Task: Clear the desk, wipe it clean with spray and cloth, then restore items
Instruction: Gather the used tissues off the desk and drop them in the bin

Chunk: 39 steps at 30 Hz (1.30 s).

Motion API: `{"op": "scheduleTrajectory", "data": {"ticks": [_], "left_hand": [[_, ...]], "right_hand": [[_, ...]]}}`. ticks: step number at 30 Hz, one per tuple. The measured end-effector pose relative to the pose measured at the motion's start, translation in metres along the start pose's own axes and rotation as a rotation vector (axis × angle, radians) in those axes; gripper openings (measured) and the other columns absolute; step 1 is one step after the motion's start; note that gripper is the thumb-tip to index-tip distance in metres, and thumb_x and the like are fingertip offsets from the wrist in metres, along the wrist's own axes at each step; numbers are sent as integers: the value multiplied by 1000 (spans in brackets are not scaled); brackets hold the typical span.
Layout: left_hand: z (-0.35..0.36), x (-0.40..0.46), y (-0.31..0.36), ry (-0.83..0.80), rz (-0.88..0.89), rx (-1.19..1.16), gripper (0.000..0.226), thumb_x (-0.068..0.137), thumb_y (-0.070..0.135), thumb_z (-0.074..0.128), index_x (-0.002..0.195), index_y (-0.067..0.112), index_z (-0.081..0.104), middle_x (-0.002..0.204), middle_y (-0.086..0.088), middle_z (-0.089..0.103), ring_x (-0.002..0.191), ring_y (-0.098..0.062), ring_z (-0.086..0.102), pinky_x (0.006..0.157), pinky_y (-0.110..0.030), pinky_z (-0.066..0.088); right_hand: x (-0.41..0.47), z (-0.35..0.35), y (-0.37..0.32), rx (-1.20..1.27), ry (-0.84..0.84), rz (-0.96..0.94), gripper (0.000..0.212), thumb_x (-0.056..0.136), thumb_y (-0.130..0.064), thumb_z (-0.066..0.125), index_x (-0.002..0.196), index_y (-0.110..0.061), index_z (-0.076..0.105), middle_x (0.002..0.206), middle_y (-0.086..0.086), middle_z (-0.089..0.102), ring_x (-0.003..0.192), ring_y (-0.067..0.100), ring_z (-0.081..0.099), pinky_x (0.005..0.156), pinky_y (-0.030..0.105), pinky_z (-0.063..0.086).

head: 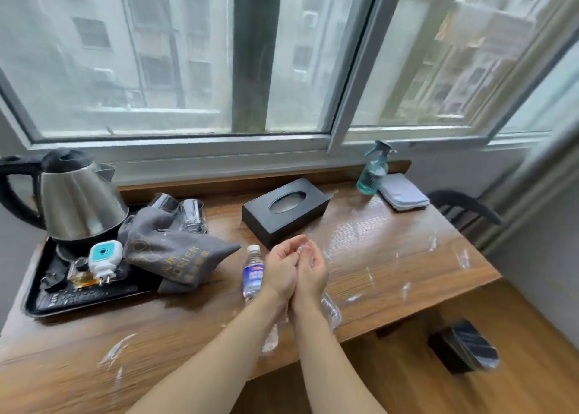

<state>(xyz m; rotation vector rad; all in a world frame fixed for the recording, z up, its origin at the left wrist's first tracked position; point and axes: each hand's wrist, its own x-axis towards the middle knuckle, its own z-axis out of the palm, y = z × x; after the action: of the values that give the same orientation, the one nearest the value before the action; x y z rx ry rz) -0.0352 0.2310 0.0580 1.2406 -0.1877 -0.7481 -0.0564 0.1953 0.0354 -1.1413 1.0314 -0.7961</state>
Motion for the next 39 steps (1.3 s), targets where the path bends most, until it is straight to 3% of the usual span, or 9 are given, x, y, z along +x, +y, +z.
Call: {"op": "scheduleTrajectory", "data": {"ticks": [4,9,14,21,24,27,29,35,39], "left_hand": [[90,13,-23,-56,-1,63,24,98,2,55,114,15,68,111,-3,71,98,-10,68,73,-18,55],[209,22,-67,-127,-66,85,28,99,5,53,120,17,68,114,0,71,105,-15,68,87,-31,58],[312,36,-103,-245,-65,152,29,97,1,56,120,15,68,115,-1,70,106,-13,67,86,-24,56],[406,69,-144,-438,-26,339,27,98,12,59,123,18,69,118,5,69,111,-9,64,92,-30,57],[441,92,-169,-520,-41,374,25,98,15,61,121,20,70,116,10,70,109,-3,64,92,-26,56],[479,109,-200,-604,-53,439,25,98,20,62,120,28,70,117,12,69,114,-6,63,92,-26,55],[507,115,-217,-658,-61,470,26,99,20,59,122,29,68,119,13,67,113,-5,62,86,-17,54],[591,125,-252,-736,-101,488,27,101,18,57,125,24,67,119,11,66,105,-2,62,73,-8,51],[647,132,-287,-754,-166,525,29,101,18,56,128,25,66,121,11,66,105,-4,63,74,-10,53]], "right_hand": [[54,-73,-24,31,57,24,33,109,-22,48,138,-14,60,132,5,67,122,22,64,99,31,56],[120,-177,-52,44,121,33,30,109,-20,46,133,-16,64,124,5,70,117,20,67,102,38,55],[175,-267,-84,31,246,-2,26,109,-17,45,122,-17,67,104,-5,71,99,9,68,85,18,55],[243,-349,-105,4,354,27,34,110,-19,45,138,-10,61,121,-2,65,119,18,61,102,29,51],[275,-380,-107,-32,411,49,34,110,-21,43,137,-10,61,126,1,66,118,17,62,86,15,51],[302,-410,-107,-43,511,102,34,110,-26,43,136,-15,62,127,2,67,122,20,63,94,24,53],[320,-431,-110,-79,574,114,36,111,-29,42,138,-15,61,131,3,66,122,20,62,100,29,52],[374,-503,-113,-110,717,159,38,111,-29,40,137,-13,63,131,5,67,121,22,63,104,37,54],[408,-556,-112,-68,771,177,36,111,-26,41,132,-12,66,128,6,69,118,23,65,103,38,54]]}}
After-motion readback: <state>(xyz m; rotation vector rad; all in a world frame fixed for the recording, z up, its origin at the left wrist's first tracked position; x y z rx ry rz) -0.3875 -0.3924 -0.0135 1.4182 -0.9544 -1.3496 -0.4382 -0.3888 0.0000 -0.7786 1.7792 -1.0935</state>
